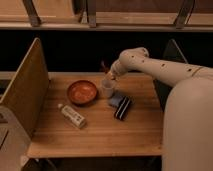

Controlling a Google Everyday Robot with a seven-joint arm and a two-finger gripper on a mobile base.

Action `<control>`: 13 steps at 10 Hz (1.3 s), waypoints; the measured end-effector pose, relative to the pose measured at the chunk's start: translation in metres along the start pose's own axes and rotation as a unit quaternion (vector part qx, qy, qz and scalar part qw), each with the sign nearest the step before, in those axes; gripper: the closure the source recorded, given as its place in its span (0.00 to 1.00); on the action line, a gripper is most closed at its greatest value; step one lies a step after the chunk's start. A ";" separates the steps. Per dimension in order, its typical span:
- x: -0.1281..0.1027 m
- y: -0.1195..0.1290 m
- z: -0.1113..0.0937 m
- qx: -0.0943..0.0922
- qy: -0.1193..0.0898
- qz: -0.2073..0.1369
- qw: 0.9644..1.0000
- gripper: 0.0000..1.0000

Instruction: Place the pepper in the ceramic cup

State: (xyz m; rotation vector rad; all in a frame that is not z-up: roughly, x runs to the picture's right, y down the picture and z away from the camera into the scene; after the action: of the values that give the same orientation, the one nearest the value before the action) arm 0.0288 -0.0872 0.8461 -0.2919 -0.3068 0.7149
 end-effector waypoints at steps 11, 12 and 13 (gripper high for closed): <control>0.004 0.005 0.048 -0.024 -0.059 0.005 0.998 1.00; 0.007 0.007 0.055 -0.032 -0.063 0.007 0.997 1.00; 0.008 0.008 0.056 -0.035 -0.064 0.007 0.997 1.00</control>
State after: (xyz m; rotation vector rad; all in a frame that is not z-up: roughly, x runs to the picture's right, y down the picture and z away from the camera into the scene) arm 0.0091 -0.0675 0.8962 -0.3157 -0.4515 0.7399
